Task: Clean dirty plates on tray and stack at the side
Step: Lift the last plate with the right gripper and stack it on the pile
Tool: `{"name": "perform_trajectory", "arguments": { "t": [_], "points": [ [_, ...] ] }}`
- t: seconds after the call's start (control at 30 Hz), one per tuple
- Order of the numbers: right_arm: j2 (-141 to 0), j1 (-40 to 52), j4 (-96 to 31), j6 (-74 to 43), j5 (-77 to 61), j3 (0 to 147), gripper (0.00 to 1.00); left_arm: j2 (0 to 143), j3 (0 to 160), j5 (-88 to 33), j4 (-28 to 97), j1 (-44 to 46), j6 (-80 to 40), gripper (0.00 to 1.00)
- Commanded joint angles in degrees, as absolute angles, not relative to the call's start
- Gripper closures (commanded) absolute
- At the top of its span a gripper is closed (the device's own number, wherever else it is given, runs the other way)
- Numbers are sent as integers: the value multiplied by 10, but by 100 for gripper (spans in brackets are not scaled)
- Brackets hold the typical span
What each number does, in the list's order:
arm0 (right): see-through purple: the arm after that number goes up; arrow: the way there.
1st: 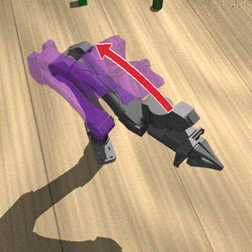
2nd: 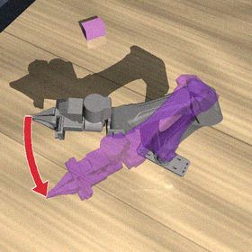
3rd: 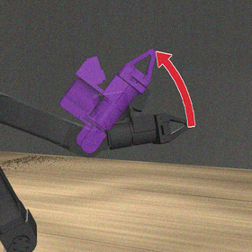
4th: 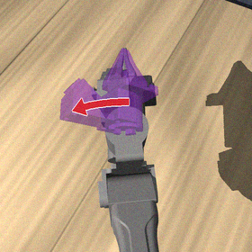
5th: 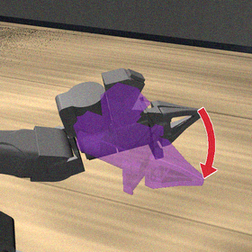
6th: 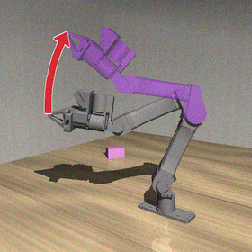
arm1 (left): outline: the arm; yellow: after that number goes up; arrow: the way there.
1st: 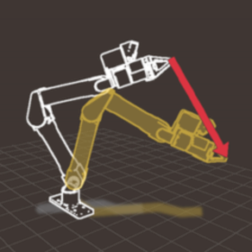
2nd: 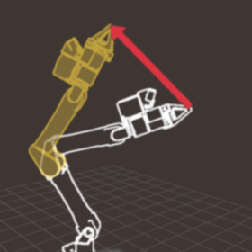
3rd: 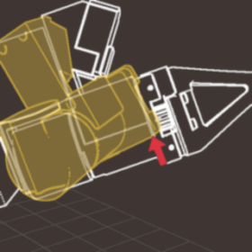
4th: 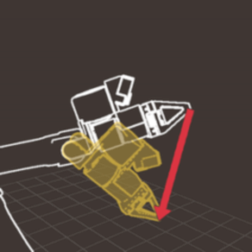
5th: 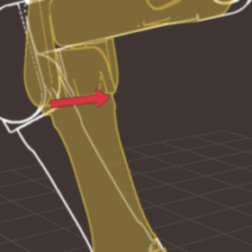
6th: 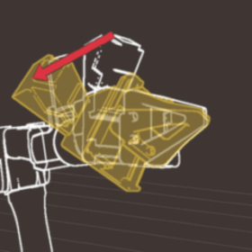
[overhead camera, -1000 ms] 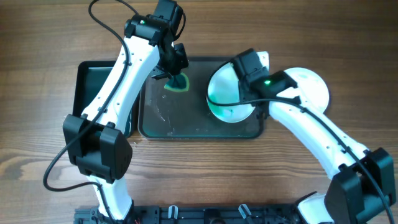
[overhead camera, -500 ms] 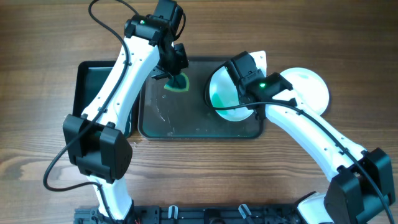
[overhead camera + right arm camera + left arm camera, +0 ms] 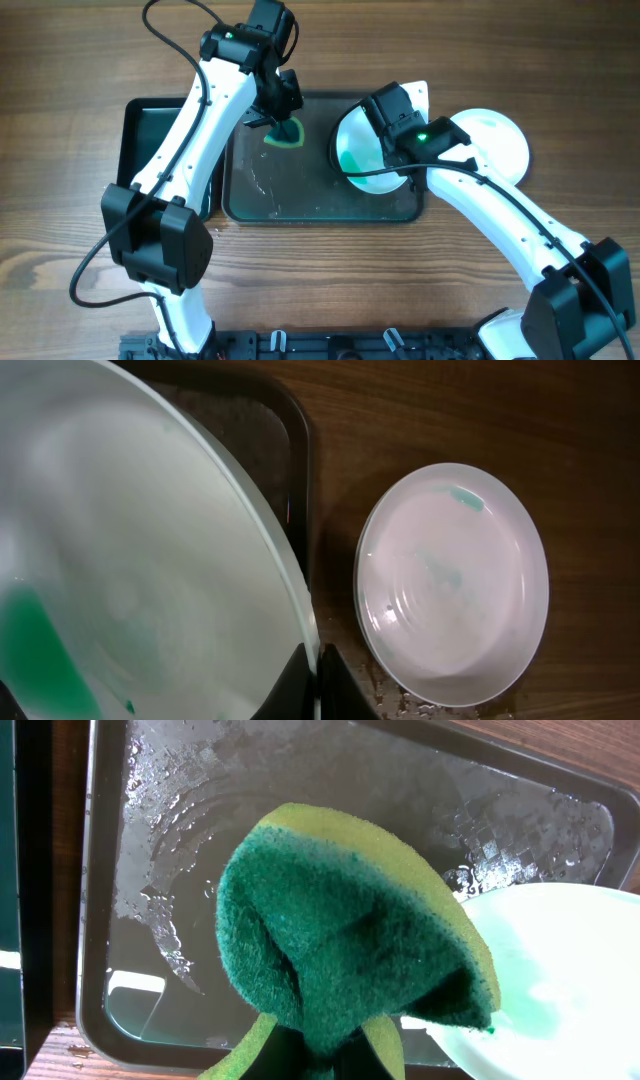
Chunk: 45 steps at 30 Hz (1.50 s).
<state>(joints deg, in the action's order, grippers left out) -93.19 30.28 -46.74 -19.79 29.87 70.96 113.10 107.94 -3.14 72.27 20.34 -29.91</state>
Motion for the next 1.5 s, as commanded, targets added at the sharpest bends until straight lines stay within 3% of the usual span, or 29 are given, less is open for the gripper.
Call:
{"name": "perform_trajectory", "arguments": {
  "t": [0.0,0.4,0.63,0.87,1.0,1.1,1.17,1.37,1.47],
  "points": [
    [-919,304,-464,-195,316,708,96,1134,1077,-41,722,201,-305,96],
    [-919,304,-452,-175,343,708,96,1134,1077,-41,723,201,-305,96],
    [-919,336,-456,-165,510,708,96,1134,1077,-40,709,201,-305,96],
    [-919,465,-433,-167,814,708,96,1134,1077,-40,698,201,-305,96],
    [-919,481,-426,-168,817,708,96,1134,1077,-40,697,201,-305,96],
    [-919,463,-439,-168,666,708,96,1134,1077,-40,697,201,-305,96],
    [-919,409,-459,-227,479,708,96,1134,1077,-40,699,201,-305,96],
    [-915,134,-460,-179,7,708,96,1134,1077,-40,699,201,-304,96],
    [-915,-27,-480,-200,-71,708,96,1134,1077,-40,699,201,-303,96]
  ]
}}
